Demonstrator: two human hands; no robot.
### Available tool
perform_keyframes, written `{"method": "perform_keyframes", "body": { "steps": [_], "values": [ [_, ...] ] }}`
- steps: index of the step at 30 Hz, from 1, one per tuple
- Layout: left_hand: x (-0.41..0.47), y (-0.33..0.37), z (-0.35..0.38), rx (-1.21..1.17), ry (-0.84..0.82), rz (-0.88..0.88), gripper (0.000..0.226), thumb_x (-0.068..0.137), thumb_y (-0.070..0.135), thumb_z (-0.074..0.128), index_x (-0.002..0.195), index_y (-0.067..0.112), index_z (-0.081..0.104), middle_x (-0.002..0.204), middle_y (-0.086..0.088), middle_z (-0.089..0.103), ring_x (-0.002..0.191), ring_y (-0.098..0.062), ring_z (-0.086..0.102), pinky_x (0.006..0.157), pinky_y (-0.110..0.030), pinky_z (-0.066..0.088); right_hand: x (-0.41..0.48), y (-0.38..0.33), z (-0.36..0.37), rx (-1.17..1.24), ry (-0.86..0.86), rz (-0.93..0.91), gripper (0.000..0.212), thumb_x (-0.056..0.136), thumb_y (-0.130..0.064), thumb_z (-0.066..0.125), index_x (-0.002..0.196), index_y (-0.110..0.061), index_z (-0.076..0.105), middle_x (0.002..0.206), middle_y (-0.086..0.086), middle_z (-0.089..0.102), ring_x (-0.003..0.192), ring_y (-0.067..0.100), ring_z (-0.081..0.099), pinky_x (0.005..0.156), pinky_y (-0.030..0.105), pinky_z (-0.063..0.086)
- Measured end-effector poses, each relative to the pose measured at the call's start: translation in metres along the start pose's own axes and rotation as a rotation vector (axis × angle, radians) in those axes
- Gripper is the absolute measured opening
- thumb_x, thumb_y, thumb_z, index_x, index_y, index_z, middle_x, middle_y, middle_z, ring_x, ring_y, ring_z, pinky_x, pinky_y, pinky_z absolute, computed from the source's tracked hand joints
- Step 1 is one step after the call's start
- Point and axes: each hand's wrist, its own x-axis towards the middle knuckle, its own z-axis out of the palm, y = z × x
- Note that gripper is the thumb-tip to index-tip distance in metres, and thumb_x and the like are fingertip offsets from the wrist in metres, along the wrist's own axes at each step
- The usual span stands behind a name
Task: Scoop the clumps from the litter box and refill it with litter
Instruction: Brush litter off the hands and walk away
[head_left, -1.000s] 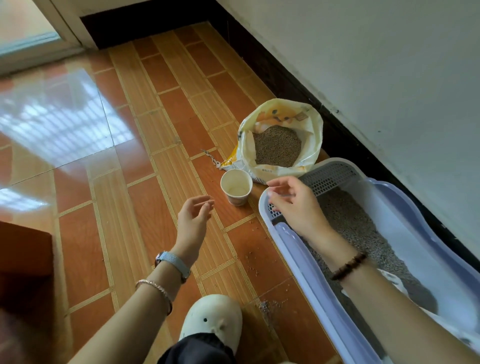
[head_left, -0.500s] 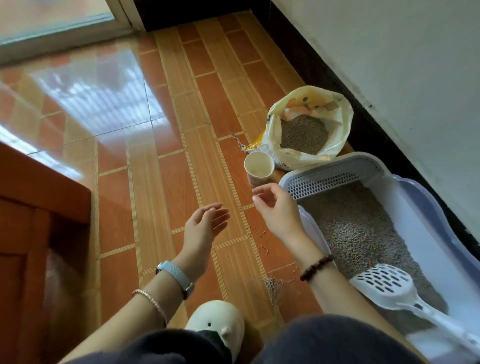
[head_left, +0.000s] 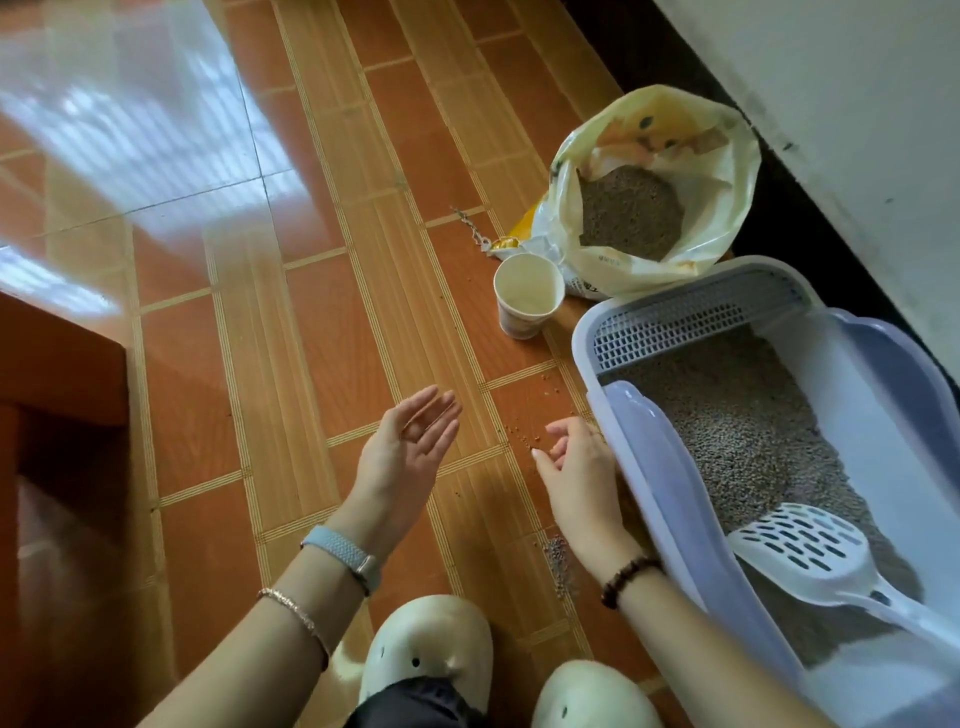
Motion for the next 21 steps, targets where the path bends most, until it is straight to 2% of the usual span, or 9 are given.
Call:
{"method": "perform_keyframes", "body": {
  "steps": [4, 15, 21],
  "values": [
    [0.008, -0.006, 0.001, -0.025, -0.049, -0.069, 0.035, 0.102, 0.021, 0.036, 0.121, 0.0, 0.057, 0.121, -0.019, 0.066, 0.115, -0.03, 0.062, 0.099, -0.037, 0.047, 0.004, 0.002, 0.002, -0.036, 0.028, -0.009, 0.012, 0.091, -0.021, 0.065, 0.101, -0.019, 0.059, 0.093, -0.006, 0.051, 0.075, 0.0, 0.048, 0.061, 0.009, 0.042],
    [0.024, -0.003, -0.006, -0.045, -0.042, -0.121, 0.038, 0.103, 0.023, 0.036, 0.125, 0.0, 0.056, 0.123, -0.019, 0.065, 0.116, -0.029, 0.062, 0.103, -0.038, 0.045, 0.013, 0.005, 0.009, 0.036, 0.079, 0.007, 0.008, 0.085, -0.017, 0.072, 0.081, -0.02, 0.066, 0.083, -0.01, 0.054, 0.071, 0.001, 0.052, 0.067, 0.008, 0.046],
    [0.024, -0.003, -0.005, -0.042, -0.048, -0.138, 0.038, 0.103, 0.023, 0.036, 0.127, 0.0, 0.055, 0.124, -0.02, 0.064, 0.119, -0.03, 0.06, 0.104, -0.038, 0.044, 0.016, 0.005, 0.013, -0.015, 0.097, -0.016, 0.006, 0.086, -0.019, 0.07, 0.082, -0.019, 0.067, 0.082, -0.01, 0.053, 0.07, 0.001, 0.051, 0.061, 0.01, 0.044]
  ]
}}
